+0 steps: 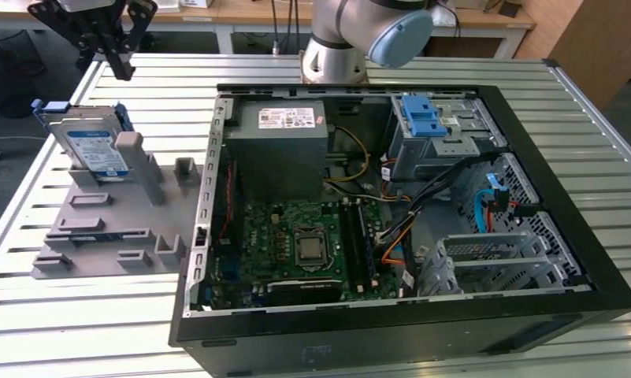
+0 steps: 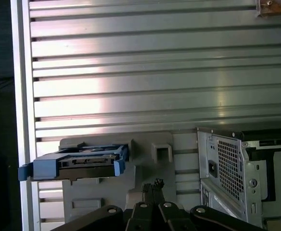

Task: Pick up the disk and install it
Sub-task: 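Reach for the disk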

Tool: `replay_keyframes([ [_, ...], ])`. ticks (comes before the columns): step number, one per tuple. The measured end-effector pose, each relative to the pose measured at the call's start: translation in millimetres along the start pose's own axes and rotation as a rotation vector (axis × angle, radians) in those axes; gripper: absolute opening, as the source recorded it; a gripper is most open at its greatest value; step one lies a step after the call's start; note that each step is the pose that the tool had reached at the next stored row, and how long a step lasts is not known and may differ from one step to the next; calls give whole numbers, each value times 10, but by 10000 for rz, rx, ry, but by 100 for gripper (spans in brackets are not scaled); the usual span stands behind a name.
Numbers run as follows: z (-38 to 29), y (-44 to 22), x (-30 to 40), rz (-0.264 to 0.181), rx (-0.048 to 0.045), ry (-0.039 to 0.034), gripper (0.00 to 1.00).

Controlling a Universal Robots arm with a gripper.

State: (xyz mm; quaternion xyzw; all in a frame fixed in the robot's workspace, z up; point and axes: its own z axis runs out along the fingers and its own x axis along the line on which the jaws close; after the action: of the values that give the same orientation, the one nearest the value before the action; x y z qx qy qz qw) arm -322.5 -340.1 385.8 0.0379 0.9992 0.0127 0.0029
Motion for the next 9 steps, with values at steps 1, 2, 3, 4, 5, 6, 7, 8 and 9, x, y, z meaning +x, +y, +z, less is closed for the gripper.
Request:
replay_keyframes([
  [1, 0, 0, 10, 1, 1, 0, 11],
  [2, 1, 0, 21, 0, 0, 0, 11],
  [3, 2, 0, 32, 1, 0, 0, 11],
  [4, 3, 0, 44, 0, 0, 1, 11],
  [5, 4, 0, 56, 1, 0, 0, 11],
  [6, 5, 1, 68, 1, 1, 1, 11],
  [7, 6, 2, 79, 1, 1, 1, 11],
  [8, 7, 3, 91, 1, 1, 1, 11],
  [9, 8, 3, 102, 1, 1, 1, 11],
])
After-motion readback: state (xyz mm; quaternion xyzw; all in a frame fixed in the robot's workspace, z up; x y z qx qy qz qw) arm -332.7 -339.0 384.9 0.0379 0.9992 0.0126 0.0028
